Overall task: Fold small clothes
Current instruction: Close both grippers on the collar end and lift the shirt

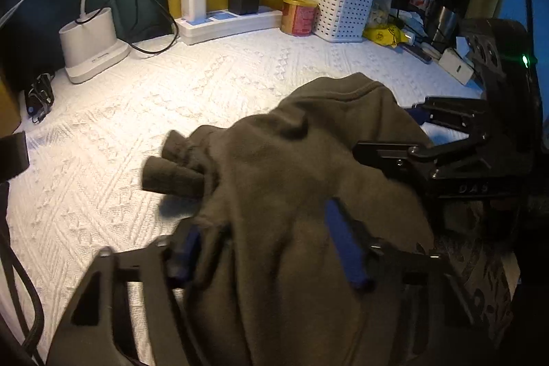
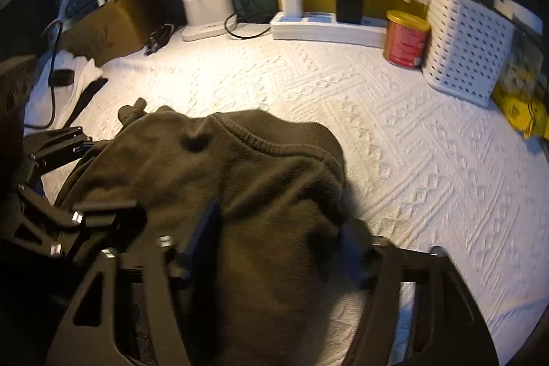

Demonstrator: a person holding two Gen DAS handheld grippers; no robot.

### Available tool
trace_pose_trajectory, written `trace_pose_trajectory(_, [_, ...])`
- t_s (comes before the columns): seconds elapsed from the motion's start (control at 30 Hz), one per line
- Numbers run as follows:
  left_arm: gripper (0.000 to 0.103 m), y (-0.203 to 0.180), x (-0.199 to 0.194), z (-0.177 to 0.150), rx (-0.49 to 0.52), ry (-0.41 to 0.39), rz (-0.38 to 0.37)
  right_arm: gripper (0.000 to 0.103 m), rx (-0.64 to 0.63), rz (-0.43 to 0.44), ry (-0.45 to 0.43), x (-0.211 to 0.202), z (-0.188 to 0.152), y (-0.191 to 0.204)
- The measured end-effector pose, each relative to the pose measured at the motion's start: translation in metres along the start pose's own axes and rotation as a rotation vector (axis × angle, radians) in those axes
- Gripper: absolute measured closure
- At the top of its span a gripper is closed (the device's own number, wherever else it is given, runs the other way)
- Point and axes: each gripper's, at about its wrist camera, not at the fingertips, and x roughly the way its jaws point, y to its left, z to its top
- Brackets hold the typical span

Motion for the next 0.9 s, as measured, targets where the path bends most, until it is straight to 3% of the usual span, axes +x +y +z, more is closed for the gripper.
trace_pose_trajectory(0.07, [0.06, 0.0, 0.0, 0.0, -0.003, -0.003, -0.002, 0.069, -0.01, 0.014, 0.0, 0.0, -0.001, 0.005])
trace_pose_trajectory(0.13, [0.072, 0.0, -0.001, -0.001, -0.011, -0.007, -0.006, 0.076, -0.024, 0.021, -0.001, -0.001, -0.002, 0.01])
trace_pose_trajectory(0.17, [0.073, 0.0, -0.001, -0.001, -0.017, -0.007, -0.017, 0.078, -0.029, 0.019, -0.002, -0.002, -0.003, 0.012])
trace_pose_trajectory(0.33, [0.079, -0.006, -0.007, -0.004, -0.025, -0.031, -0.014, 0.08, -0.03, 0.026, -0.021, -0.012, -0.006, 0.019])
trace_pose_trajectory(0.9, [0.08, -0.035, -0.067, -0.009, 0.003, -0.202, 0.001, 0.081, -0.062, -0.003, -0.172, -0.087, -0.011, 0.042])
